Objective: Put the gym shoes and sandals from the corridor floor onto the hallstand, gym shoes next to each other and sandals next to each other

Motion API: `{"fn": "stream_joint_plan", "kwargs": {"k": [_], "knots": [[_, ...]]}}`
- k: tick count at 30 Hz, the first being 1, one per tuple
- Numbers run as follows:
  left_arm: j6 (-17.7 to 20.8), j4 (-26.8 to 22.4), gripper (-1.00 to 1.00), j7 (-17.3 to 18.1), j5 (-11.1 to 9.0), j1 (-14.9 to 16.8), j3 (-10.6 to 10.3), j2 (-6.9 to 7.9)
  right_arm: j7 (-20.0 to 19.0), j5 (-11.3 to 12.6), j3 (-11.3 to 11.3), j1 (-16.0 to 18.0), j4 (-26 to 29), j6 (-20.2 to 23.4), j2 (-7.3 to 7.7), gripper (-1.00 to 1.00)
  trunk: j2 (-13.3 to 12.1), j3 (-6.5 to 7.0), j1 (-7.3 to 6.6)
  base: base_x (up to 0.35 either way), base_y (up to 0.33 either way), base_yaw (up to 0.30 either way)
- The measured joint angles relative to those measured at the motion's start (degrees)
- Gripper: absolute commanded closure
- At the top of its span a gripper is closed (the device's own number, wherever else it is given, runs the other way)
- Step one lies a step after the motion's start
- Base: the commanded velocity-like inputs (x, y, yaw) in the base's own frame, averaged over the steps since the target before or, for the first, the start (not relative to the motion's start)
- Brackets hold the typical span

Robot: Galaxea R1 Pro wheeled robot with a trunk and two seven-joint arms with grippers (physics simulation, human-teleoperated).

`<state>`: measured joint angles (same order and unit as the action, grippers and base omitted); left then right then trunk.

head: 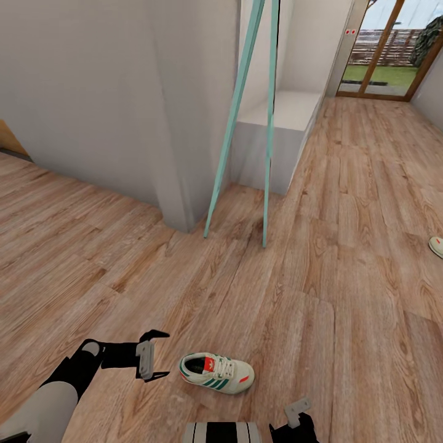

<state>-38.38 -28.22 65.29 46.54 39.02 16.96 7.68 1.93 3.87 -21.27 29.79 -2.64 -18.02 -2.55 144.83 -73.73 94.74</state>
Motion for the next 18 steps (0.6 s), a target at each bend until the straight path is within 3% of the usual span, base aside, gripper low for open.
{"fn": "stream_joint_plan", "kwargs": {"k": [10,18], "knots": [[-4.0,0.1,-1.00,0.0,0.0,0.0,0.1,-0.03,0.0,0.0,0.0,0.0,0.0,0.0,0.00,-1.00,0.0,0.00,0.00,0.000,0.000,0.000],[-4.5,0.1,-1.00,0.2,0.0,0.0,0.0,-0.22,0.0,0.0,0.0,0.0,0.0,0.0,0.00,-1.00,0.1,-1.76,0.21,0.000,0.000,0.000]]}}
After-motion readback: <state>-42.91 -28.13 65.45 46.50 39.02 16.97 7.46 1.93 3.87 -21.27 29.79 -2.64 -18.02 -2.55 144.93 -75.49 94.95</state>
